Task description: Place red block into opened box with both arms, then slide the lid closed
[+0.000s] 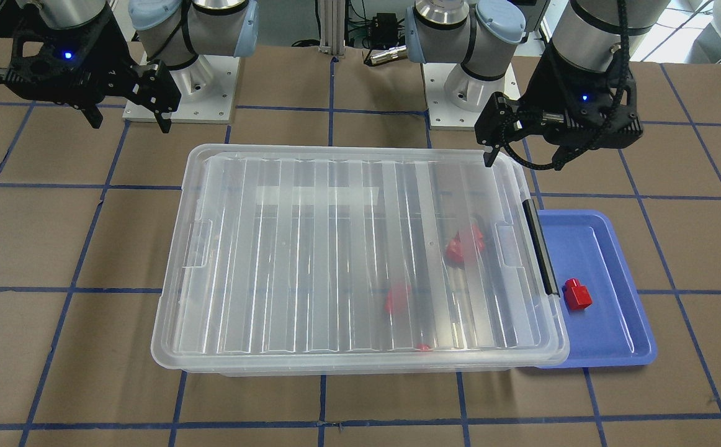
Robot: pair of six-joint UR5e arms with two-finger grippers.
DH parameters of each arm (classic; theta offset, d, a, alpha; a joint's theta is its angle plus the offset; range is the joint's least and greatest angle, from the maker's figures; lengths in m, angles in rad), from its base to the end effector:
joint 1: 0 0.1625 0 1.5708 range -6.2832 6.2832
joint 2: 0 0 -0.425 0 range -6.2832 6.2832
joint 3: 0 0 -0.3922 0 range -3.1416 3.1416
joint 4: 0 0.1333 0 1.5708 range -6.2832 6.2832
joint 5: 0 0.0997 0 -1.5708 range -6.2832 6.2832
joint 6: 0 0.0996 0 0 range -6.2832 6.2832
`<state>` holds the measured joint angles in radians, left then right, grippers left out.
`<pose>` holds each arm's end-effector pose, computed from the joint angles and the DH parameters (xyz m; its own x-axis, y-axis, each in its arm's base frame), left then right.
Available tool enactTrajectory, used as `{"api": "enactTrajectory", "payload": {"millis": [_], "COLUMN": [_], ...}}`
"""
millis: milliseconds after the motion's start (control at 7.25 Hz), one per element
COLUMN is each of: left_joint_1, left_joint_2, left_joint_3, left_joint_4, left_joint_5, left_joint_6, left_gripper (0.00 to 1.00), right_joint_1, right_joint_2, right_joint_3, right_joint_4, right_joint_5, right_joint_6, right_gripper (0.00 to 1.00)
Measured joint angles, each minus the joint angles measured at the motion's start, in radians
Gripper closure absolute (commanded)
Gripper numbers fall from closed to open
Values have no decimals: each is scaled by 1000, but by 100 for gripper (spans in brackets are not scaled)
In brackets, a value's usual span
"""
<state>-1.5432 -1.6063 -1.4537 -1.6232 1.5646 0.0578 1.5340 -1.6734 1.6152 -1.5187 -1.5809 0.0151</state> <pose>-0.1198 -0.5120 0.5226 -0.9995 0.0304 0.0045 0.0302 0.9991 -0.0295 0.1157 -0.4529 0.5091 -0.9986 0.0519 0.0100 0.0519 0.9986 -0.0063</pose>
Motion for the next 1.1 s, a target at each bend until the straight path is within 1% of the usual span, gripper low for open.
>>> {"api": "enactTrajectory", "payload": {"millis": [414, 690, 828, 1103], "left_joint_1": [2, 14, 26, 95], "left_joint_2": [2, -6, -13, -37], "left_joint_3": [-2, 2, 5, -6], "left_joint_4": [0, 0, 2, 14], "left_joint_5": [0, 0, 1, 2], "left_joint_6": [2, 11, 32, 157], "left_gripper": [0, 0, 0, 0], "right_joint_1": [-2, 0, 1, -1], "right_joint_2": [0, 2, 4, 28], "right_joint_3": [1, -2, -1, 4], "right_joint_4": [-3, -32, -43, -53], "right_joint_5": [-8, -9, -5, -4], "right_joint_6": [-12, -15, -10, 0], "right_gripper": [0, 0, 0, 0]}}
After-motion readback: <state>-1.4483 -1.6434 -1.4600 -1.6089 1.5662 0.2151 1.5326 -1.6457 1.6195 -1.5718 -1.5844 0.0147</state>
